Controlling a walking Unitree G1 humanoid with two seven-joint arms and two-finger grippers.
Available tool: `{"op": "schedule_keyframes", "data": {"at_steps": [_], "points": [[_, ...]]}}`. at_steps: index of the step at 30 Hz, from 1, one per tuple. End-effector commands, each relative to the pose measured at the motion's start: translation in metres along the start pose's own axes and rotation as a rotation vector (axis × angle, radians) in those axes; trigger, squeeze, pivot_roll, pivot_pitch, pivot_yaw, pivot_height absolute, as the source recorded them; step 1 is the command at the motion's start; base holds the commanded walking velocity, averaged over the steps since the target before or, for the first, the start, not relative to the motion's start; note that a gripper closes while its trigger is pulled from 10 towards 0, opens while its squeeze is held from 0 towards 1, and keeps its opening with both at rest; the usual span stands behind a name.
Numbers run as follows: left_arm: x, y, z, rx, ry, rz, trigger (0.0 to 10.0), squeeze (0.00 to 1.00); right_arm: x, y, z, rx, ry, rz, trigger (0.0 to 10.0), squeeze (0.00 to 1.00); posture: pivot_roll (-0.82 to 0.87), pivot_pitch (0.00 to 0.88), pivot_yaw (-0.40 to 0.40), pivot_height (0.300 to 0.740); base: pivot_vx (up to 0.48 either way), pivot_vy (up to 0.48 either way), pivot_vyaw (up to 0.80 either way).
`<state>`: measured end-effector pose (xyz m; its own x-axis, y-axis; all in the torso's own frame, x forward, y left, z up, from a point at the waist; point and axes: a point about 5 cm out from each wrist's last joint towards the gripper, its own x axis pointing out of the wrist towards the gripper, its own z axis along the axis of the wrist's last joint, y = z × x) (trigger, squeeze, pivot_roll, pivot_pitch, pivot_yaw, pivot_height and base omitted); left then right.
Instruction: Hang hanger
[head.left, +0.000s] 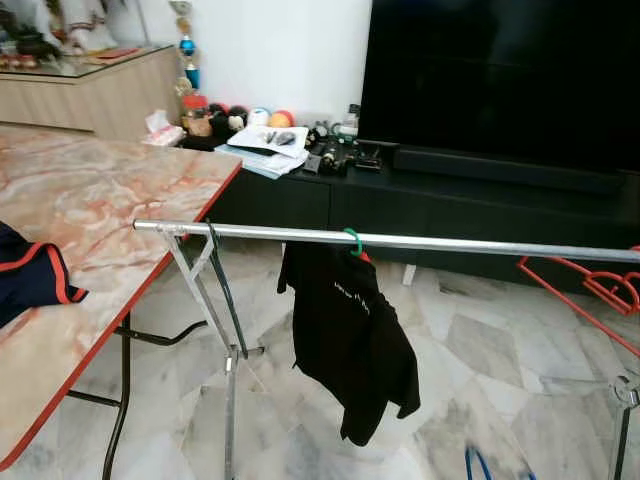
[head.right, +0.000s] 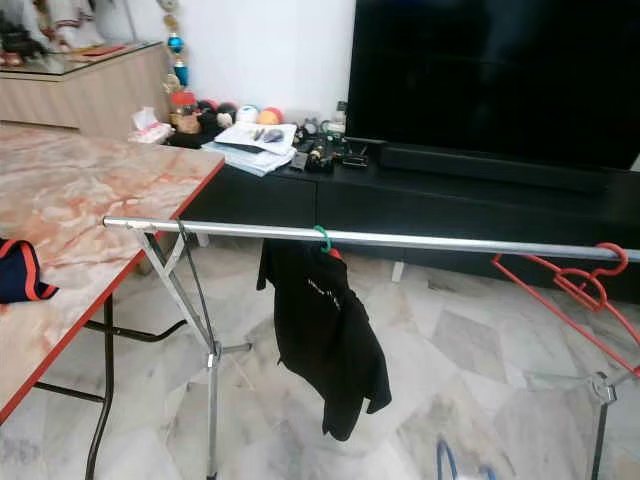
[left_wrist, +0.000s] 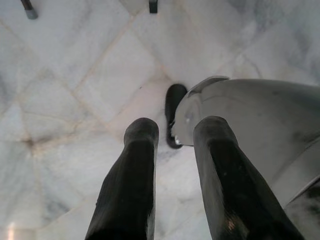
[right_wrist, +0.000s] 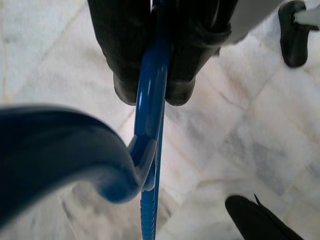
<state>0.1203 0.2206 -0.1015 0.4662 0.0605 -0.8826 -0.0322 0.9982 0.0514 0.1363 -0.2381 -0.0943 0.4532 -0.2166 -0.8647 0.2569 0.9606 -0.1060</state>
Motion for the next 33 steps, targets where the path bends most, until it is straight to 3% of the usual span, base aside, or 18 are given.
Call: {"op": "schedule_keyframes", "data": {"at_steps": [1, 7, 19, 25, 33], "points": [[-0.001, 0.005, -0.003, 0.011, 0.011, 0.002, 10.0, 0.0, 0.001, 0.004, 0.01, 0.011, -0.031, 0.007, 10.0, 0.0, 0.17, 0.0, -0.035, 0.74, 0.0, 0.0, 0.0], [-0.004, 0.01, -0.013, 0.023, 0.052, 0.022, 10.0, 0.0, 0.001, 0.004, 0.011, 0.02, -0.036, 0.001, 10.0, 0.0, 0.17, 0.0, -0.035, 0.74, 0.0, 0.0, 0.0], [-0.004, 0.005, -0.02, 0.046, 0.094, 0.032, 10.0, 0.0, 0.001, 0.004, 0.012, 0.007, -0.039, 0.008, 10.0, 0.0, 0.16, 0.0, -0.036, 0.74, 0.0, -0.346, 0.0], [-0.003, 0.006, -0.015, 0.036, 0.082, 0.046, 10.0, 0.0, 0.001, 0.006, 0.016, 0.023, -0.092, 0.027, 10.0, 0.0, 0.15, 0.0, -0.028, 0.74, 0.0, 0.0, 0.0], [0.001, 0.009, 0.005, 0.023, 0.031, 0.067, 10.0, 0.0, -0.001, 0.012, 0.031, -0.033, -0.226, 0.109, 10.0, 0.0, 0.12, 0.0, -0.013, 0.74, 0.0, 0.0, 0.0]]}}
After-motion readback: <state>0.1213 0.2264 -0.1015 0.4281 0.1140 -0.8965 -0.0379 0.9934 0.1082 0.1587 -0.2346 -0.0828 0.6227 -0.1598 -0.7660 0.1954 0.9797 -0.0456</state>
